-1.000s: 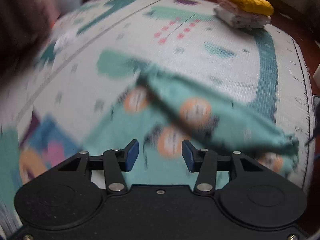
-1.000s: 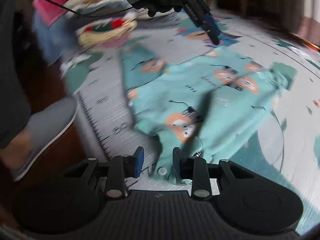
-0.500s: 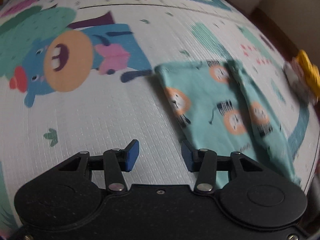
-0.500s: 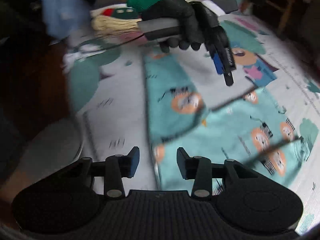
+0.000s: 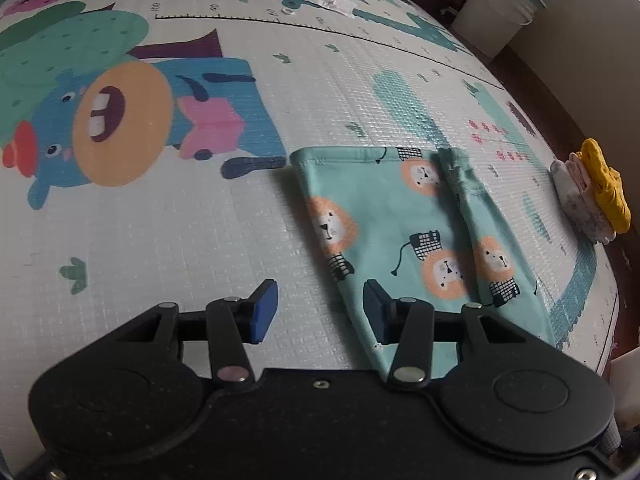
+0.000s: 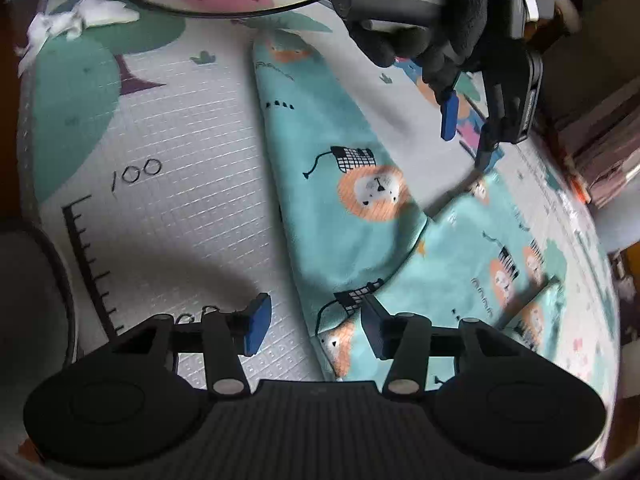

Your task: Fold clothes

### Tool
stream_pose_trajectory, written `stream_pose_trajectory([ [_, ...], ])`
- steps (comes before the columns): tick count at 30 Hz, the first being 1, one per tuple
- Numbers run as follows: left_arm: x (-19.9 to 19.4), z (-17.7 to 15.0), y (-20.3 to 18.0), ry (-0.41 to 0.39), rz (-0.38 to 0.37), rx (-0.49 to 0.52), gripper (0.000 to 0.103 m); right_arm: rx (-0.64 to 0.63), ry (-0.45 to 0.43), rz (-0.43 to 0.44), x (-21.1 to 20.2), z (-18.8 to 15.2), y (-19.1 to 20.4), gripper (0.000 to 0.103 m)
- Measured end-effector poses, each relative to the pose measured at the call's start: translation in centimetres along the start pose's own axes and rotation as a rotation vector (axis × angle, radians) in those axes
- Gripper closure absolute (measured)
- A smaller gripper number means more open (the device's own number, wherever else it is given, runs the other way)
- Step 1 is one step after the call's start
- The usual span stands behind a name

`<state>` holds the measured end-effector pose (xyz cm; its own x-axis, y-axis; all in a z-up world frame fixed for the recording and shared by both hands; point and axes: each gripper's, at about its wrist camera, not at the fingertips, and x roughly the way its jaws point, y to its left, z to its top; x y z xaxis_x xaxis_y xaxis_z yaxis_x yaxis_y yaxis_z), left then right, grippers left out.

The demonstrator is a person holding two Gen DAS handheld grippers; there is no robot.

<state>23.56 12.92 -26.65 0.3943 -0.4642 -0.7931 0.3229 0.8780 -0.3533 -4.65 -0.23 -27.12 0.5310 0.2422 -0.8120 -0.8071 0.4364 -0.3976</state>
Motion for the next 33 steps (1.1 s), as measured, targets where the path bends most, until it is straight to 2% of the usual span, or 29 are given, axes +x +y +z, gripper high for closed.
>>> stream_pose_trajectory([
  [3,1.3,0.4,-0.3,-0.013,0.031,0.020,0.057,0.021,-0.023,0.010,0.4,0.3,-0.5,0.052],
  [4,1.9,0.7,-0.3,-0.014,0.040,0.027,0.057,0.048,-0.025,0.028,0.6,0.4,-1.0,0.055],
  [6,2.8,1.3,0.2,-0.021,0.033,-0.015,0.058,0.126,-0.024,0.075,0.9,0.3,-2.0,0.068],
  [7,3.1,1.6,0.5,-0.028,0.023,-0.049,0.058,0.143,-0.023,0.076,0.9,0.3,-2.3,0.079],
  [8,3.4,2.0,0.7,-0.041,0.012,-0.080,0.058,0.161,-0.022,0.076,0.9,0.2,-2.6,0.085],
  [9,3.6,2.3,0.9,-0.051,0.004,-0.104,0.058,0.180,-0.022,0.078,0.8,0.1,-2.9,0.087],
  [11,4.3,3.0,0.7,-0.061,0.003,-0.116,0.058,0.229,-0.037,0.085,0.6,-0.1,-3.6,0.096],
  [13,5.0,3.6,0.2,-0.061,-0.006,-0.107,0.062,0.287,-0.052,0.078,0.2,-0.4,-4.2,0.097],
  [14,5.4,3.9,0.0,-0.058,-0.005,-0.103,0.068,0.317,-0.059,0.074,0.1,-0.5,-4.5,0.097],
  [16,6.2,4.3,-0.5,-0.054,0.027,-0.103,0.072,0.384,-0.073,0.070,-0.4,-0.8,-5.0,0.098],
  [19,6.5,4.8,-0.9,-0.060,0.048,-0.123,0.084,0.507,-0.099,0.080,-1.2,-1.7,-5.9,0.098],
  [20,6.6,5.0,-1.0,-0.062,0.051,-0.132,0.096,0.531,-0.105,0.083,-1.1,-1.9,-6.2,0.098],
  [21,6.5,5.1,-1.1,-0.063,0.050,-0.142,0.098,0.555,-0.114,0.086,-1.1,-2.1,-6.6,0.098],
  [29,5.4,6.4,-2.8,-0.106,0.066,-0.221,0.100,0.689,-0.175,0.083,-1.9,-3.0,-8.5,0.098],
  [33,5.2,7.7,-5.5,-0.113,0.099,-0.184,0.100,0.782,-0.197,0.076,-2.4,-3.9,-9.6,0.098],
])
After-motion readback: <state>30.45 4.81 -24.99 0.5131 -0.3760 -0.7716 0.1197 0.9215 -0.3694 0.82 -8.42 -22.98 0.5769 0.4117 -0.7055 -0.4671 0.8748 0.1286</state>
